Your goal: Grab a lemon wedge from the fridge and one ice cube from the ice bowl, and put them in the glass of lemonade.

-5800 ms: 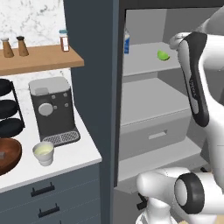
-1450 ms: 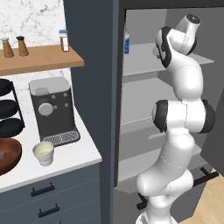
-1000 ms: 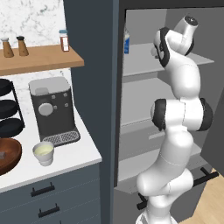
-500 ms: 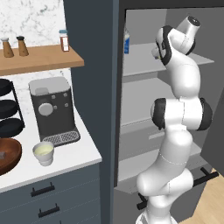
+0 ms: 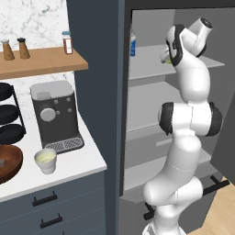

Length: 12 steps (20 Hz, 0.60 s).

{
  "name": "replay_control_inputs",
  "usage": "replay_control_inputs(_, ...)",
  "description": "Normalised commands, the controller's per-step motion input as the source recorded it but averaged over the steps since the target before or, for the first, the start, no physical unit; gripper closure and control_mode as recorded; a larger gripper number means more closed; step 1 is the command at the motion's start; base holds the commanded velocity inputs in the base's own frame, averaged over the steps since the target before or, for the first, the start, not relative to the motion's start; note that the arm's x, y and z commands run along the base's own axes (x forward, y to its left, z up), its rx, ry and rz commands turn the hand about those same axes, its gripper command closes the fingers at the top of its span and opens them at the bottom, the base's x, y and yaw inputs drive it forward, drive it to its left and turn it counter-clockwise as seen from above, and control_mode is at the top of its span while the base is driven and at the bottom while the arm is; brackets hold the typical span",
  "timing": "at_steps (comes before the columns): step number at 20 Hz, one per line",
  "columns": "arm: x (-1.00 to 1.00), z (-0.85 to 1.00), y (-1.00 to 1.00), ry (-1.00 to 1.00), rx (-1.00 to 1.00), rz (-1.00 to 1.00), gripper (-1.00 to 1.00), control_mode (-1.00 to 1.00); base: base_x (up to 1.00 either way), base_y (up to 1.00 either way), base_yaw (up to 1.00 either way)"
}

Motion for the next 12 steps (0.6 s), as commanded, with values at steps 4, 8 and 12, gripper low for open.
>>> replay_control_inputs(4, -0.13, 0.16, 0.25, -0.03, 0.00, 0.13, -1.00, -1.00, 0.00, 0.00, 0.00)
replay_control_inputs(8, 0.01, 0.03, 0.02, -0.03, 0.00, 0.01, -1.00, -1.00, 0.00, 0.00, 0.00)
replay_control_inputs(12, 0.21, 0.00, -0.20, 0.00, 0.00, -0.15, -1.00, -1.00, 0.00, 0.00, 0.00)
